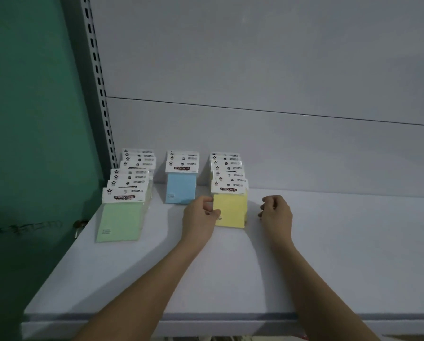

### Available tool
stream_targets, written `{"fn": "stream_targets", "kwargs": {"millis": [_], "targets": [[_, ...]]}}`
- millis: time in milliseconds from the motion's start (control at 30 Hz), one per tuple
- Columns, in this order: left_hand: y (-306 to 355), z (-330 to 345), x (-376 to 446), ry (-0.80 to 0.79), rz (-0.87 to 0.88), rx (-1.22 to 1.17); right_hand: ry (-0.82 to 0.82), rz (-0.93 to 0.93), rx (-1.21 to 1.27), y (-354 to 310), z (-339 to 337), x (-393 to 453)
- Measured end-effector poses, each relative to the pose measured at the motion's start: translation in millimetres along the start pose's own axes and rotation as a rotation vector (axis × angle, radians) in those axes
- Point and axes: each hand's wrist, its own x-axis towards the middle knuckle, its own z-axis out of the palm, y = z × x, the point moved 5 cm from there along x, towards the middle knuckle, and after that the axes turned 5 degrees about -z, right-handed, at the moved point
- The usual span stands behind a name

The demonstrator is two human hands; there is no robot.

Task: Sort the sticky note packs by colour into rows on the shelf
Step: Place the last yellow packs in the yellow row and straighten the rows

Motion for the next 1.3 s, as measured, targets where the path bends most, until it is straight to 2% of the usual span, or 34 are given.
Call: {"fn": "stream_targets", "kwargs": {"millis": [233,300,367,433,500,567,600,633,733,800,900,1000,1100,1300], "targets": [[-1,0,-5,0.055,0.015,-0.015,0.038,-0.015,0.080,4,-4,5],[5,-13,-12,0.091,0.041,-0.051,0.099,-0.101,0.080,-10,-9,0],[8,-38,-16,0.139,0.104,-0.040,0.089,-0.222,0.099,-31,-3,-14],[9,-77,-17,0.197,0.165,-0.004,-0.070,-0.330,0.111,-57,21,-33],[9,-127,-11,0.297,0.184,0.068,-0.353,-0.390,0.044,-79,60,-54],[-1,-174,-4,0.362,0.107,0.097,-0.623,-0.358,-0.047,-93,100,-78],[-11,-193,-1,0.340,0.034,0.074,-0.730,-0.305,-0.079,-97,116,-89],[-22,-206,0,0.263,-0.056,0.033,-0.820,-0.242,-0.089,-100,132,-100],[-49,-219,4,-0.132,-0.238,-0.009,-0.995,-0.170,-0.057,-109,174,-125],[-54,-218,6,-0.329,-0.246,-0.003,-0.992,-0.226,-0.122,-115,196,-128],[-61,-214,21,-0.414,-0.212,-0.004,-0.921,-0.233,-0.212,-120,217,-122],[-65,-207,44,-0.380,-0.103,0.018,-0.798,-0.181,-0.219,-111,233,-104],[-65,-196,63,-0.309,-0.065,0.001,-0.674,-0.190,-0.166,-112,250,-93],[-56,-187,87,-0.248,-0.063,-0.284,-0.668,-0.221,0.036,-115,263,-94]]}}
